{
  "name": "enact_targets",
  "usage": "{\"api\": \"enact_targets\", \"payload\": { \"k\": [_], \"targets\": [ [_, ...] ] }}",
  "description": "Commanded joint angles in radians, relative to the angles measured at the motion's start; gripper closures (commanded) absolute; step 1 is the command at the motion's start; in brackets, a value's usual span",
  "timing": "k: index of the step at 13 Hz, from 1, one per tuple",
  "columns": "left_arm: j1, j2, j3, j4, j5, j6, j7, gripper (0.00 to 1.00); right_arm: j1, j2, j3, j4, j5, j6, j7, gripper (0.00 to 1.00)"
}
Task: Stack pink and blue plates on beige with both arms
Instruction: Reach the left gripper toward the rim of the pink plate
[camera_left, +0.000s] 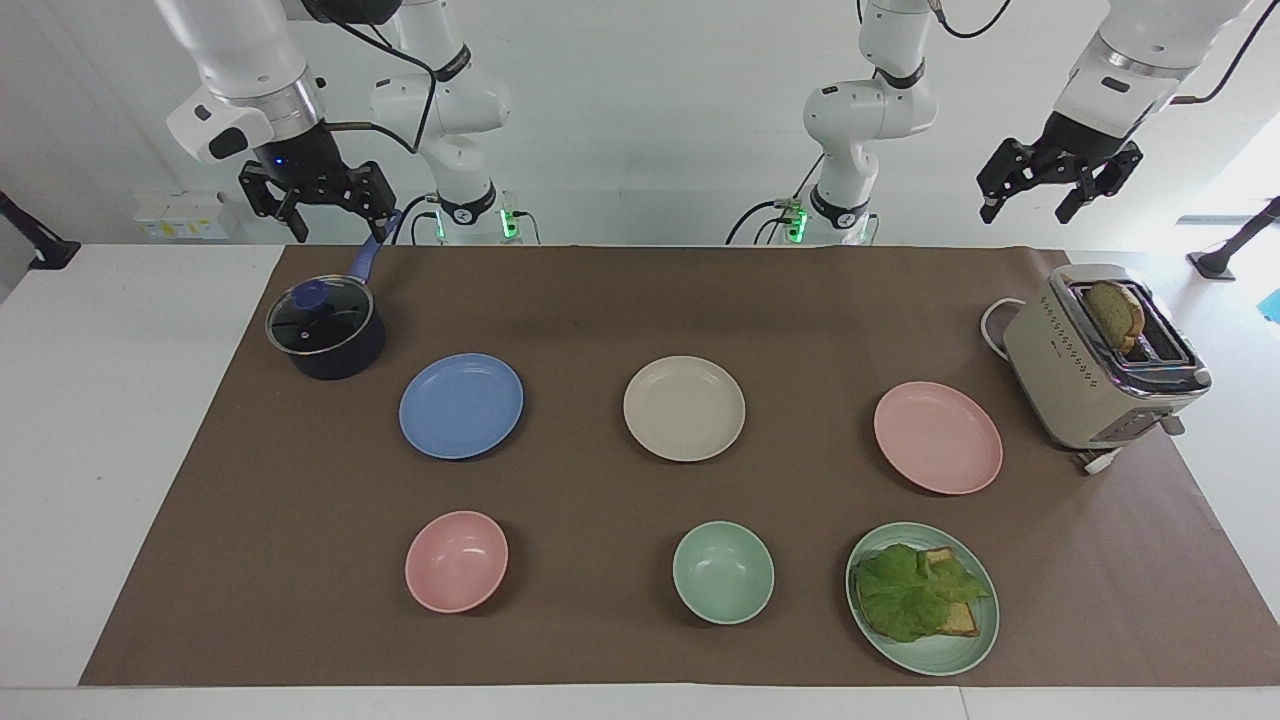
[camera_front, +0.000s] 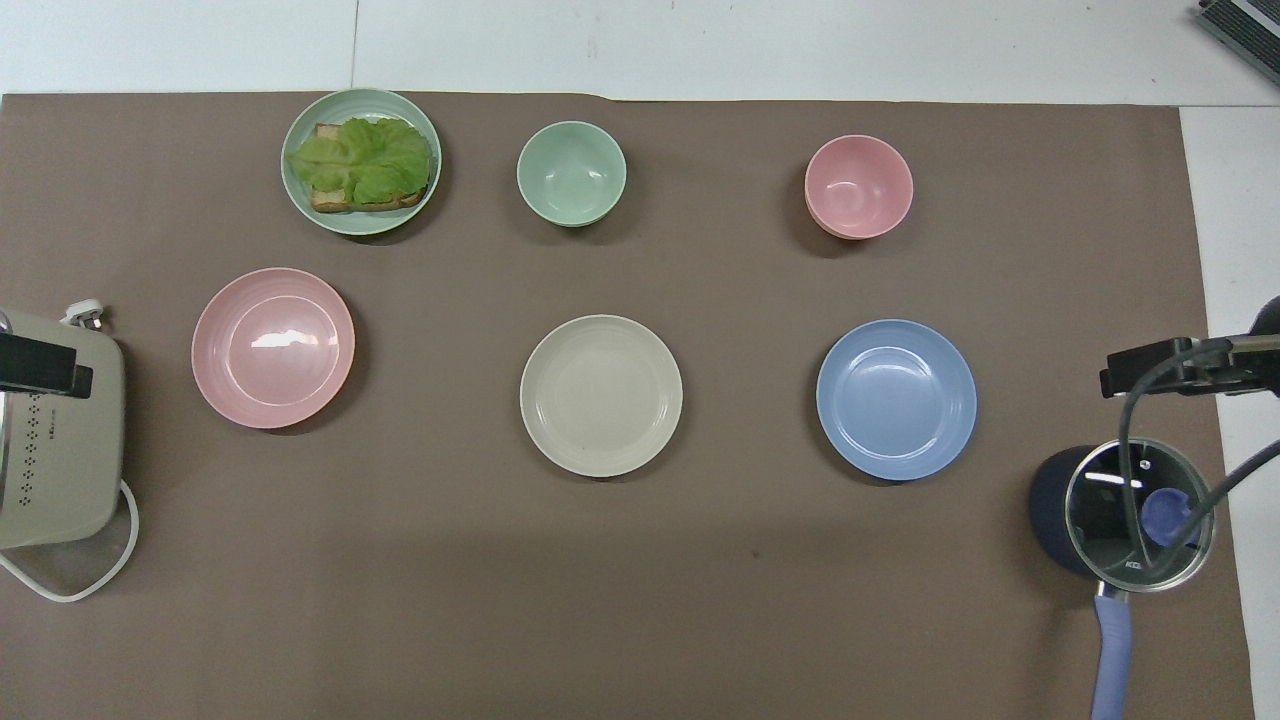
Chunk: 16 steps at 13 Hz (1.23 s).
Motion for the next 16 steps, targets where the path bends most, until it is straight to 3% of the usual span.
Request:
{"api": "enact_targets", "payload": {
  "k": [1,4,6,8,12,16],
  "targets": [
    [-0.005,-0.030,0.004,-0.042,0.009,0.024,-0.011,0.00,-0.011,-0.010,0.001,-0.018,-0.006,0.021,-0.036,0.00],
    [0.012,-0.030,0.008,-0.102,0.009,0.050,-0.005,0.00,-0.017,-0.010,0.002,-0.020,-0.005,0.020,-0.037,0.00],
    [0.059,-0.058,0.017,-0.302,0.011,0.202,-0.011,0.00,-0.017,-0.010,0.002,-0.020,-0.005,0.020,-0.045,0.00],
    [0.093,-0.052,0.017,-0.439,0.011,0.382,0.003,0.00,-0.017,-0.010,0.001,-0.020,-0.005,0.020,-0.045,0.00],
    [0.121,0.074,0.017,-0.533,0.011,0.599,0.015,0.00,-0.019,-0.010,0.001,-0.020,-0.005,0.020,-0.045,0.00],
    [0.124,0.244,0.017,-0.559,0.011,0.749,0.010,0.00,-0.019,-0.010,0.001,-0.023,-0.005,0.020,-0.045,0.00]
  ]
}}
